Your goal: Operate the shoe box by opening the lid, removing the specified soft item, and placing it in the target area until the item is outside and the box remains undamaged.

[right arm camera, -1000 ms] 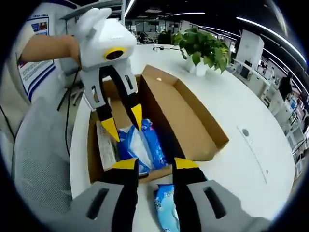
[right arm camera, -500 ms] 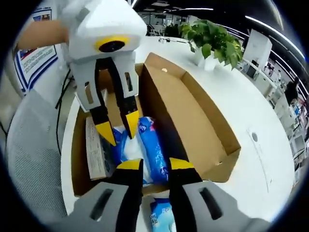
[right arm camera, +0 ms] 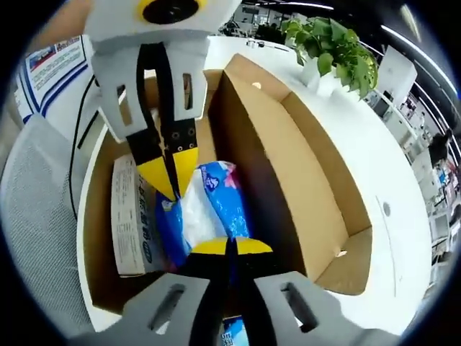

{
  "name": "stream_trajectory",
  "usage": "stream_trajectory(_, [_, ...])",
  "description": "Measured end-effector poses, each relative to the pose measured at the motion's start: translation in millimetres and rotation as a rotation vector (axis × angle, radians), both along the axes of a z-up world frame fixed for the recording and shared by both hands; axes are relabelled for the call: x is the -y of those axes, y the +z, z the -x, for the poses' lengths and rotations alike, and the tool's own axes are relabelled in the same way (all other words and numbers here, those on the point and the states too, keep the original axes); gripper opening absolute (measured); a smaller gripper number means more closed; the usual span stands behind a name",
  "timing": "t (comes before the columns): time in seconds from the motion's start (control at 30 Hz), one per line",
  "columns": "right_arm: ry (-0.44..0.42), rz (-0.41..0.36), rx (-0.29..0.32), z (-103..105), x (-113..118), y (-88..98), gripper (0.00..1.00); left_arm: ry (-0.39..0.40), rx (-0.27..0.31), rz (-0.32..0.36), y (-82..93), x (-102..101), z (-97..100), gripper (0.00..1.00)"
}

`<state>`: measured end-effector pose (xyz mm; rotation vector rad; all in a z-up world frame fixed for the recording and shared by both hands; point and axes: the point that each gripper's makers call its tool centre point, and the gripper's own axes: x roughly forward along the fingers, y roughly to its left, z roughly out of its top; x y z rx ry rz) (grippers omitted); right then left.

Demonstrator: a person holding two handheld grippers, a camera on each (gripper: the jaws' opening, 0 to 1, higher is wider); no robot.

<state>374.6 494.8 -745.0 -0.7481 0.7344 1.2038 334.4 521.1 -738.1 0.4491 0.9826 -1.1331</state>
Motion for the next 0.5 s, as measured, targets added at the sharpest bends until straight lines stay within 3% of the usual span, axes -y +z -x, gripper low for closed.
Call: stream_trajectory(0.5, [-0.018, -0.07, 0.032, 1, -4, 31.5, 0.0, 0.044, 0.048, 0.016, 29.2, -6, 6.2, 0.0])
